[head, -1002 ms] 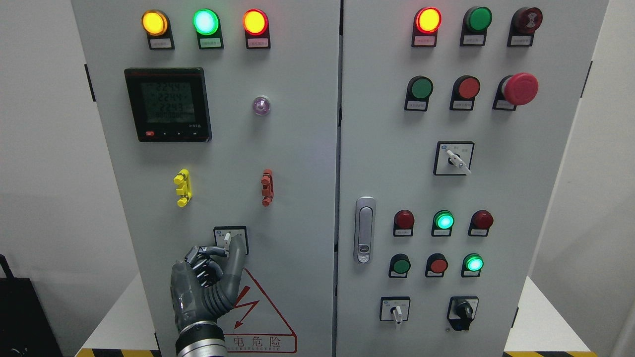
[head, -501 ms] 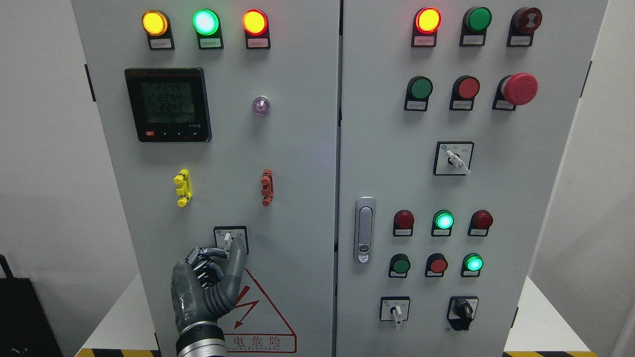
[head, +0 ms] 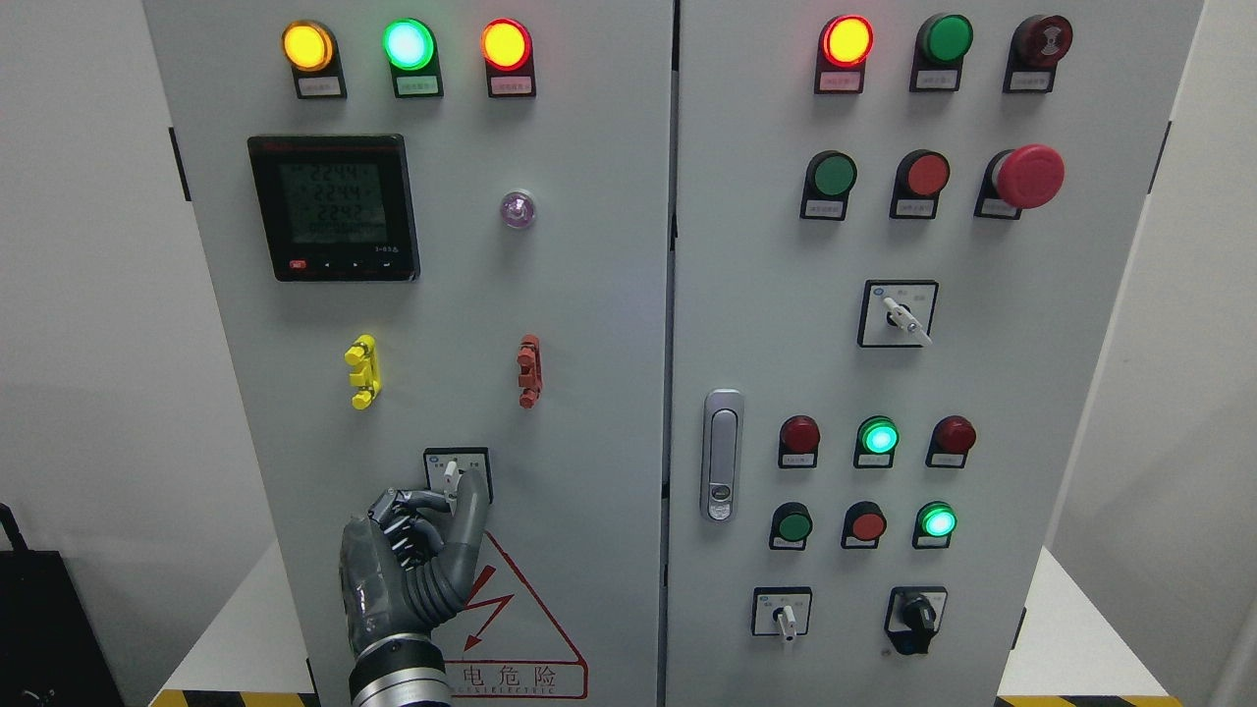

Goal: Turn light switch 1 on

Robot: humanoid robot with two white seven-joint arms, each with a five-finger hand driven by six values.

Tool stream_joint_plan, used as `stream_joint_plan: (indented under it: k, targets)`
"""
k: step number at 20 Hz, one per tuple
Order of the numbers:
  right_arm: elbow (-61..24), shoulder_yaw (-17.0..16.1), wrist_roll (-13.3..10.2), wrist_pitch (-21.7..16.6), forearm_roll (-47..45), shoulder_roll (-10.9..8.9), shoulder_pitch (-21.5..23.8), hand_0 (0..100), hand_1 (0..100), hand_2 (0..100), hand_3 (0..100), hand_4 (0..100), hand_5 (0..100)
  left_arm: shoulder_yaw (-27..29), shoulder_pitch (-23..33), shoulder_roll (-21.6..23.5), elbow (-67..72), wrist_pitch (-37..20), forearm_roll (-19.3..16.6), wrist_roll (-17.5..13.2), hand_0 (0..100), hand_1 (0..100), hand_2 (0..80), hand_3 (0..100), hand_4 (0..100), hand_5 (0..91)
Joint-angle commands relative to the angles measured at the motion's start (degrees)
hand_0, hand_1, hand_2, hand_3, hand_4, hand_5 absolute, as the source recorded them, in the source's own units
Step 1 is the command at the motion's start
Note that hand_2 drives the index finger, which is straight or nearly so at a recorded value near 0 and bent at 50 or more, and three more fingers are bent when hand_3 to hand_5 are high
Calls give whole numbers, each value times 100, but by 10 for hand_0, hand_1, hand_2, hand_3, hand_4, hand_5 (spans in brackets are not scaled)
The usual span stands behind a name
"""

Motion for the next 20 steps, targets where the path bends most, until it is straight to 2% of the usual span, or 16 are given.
stream_joint_plan:
  k: [1,11,20]
  targets:
    - [0,2,4,-3,0,2,0,0,0,0,0,0,0,-3,-11,1,19,-1,-1,4,184,505,617,1000,1000,877]
    - [0,2,4,-3,0,2,0,0,0,0,0,0,0,-3,-3,-8,19,-1,-1,12,177,506,622,1000,1000,877]
    - [0,2,4,-3,0,2,0,0,0,0,0,0,0,-3,-11,-8,19,-1,-1,4,220,480,623,1000,1000,877]
